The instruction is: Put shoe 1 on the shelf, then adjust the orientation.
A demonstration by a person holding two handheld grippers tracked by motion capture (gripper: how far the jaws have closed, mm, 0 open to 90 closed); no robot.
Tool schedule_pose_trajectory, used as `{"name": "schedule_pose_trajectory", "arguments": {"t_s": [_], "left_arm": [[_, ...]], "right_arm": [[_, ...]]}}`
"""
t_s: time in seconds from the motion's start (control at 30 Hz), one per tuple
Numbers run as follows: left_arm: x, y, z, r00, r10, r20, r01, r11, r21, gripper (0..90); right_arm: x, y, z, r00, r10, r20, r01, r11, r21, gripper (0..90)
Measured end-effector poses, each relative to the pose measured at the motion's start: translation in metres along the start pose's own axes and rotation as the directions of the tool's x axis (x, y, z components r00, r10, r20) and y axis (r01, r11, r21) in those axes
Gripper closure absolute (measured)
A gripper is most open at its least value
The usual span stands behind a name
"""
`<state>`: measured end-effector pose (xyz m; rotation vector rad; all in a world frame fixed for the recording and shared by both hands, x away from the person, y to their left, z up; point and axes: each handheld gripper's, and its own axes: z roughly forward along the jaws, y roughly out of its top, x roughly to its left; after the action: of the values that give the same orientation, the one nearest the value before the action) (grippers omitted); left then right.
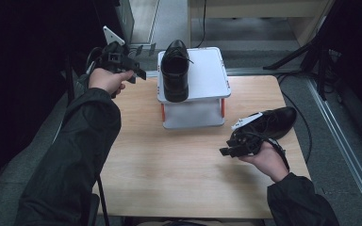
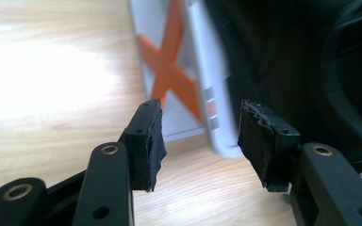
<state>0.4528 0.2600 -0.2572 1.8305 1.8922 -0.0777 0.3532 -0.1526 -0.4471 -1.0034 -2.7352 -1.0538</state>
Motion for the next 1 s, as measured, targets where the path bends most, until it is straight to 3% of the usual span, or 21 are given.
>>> {"name": "schedule_pose_trajectory", "arguments": {"t_s": [0.07,0.2,0.3,0.47,0.63,0.7,0.87,1.0], "left_arm": [[0.006,-0.007,0.005,1.0,0.008,-0.001,-0.008,0.9999,0.007,48.9],[0.016,-0.021,0.015,0.9993,-0.003,0.038,0.002,1.0,0.009,46.7],[0.022,-0.032,0.02,0.9994,0.001,0.033,-0.001,1.0,-0.008,46.3],[0.04,-0.051,0.039,0.9973,-0.022,0.07,0.022,0.9998,0.002,45.3],[0.055,-0.067,0.057,0.9994,-0.013,0.032,0.012,0.9998,0.016,45.2],[0.061,-0.074,0.066,0.9972,-0.029,0.069,0.028,0.9995,0.015,45.4],[0.071,-0.091,0.086,0.9971,-0.032,0.069,0.029,0.9984,0.048,45.2],[0.074,-0.097,0.089,0.999,0.023,0.039,-0.024,0.999,0.037,46.1]], "right_arm": [[0.0,-0.001,-0.002,1.0,0.001,0.005,-0.001,1.0,0.005,49.5],[-0.003,-0.001,-0.005,0.9999,0.002,0.013,-0.002,1.0,-0.001,49.7],[-0.004,-0.001,-0.007,0.9998,-0.006,0.021,0.006,1.0,-0.001,49.8],[-0.004,0.001,-0.012,0.9997,-0.004,0.024,0.004,1.0,-0.011,49.8],[-0.008,0.007,-0.017,0.9996,0.01,0.025,-0.009,1.0,-0.026,50.8],[-0.011,0.01,-0.016,0.9996,0.019,0.022,-0.018,1.0,-0.024,51.1],[-0.015,0.016,-0.015,0.9993,0.024,0.028,-0.023,1.0,-0.002,51.5],[-0.02,0.017,-0.021,0.9991,0.035,0.023,-0.035,0.999,-0.004,53.8]]}}
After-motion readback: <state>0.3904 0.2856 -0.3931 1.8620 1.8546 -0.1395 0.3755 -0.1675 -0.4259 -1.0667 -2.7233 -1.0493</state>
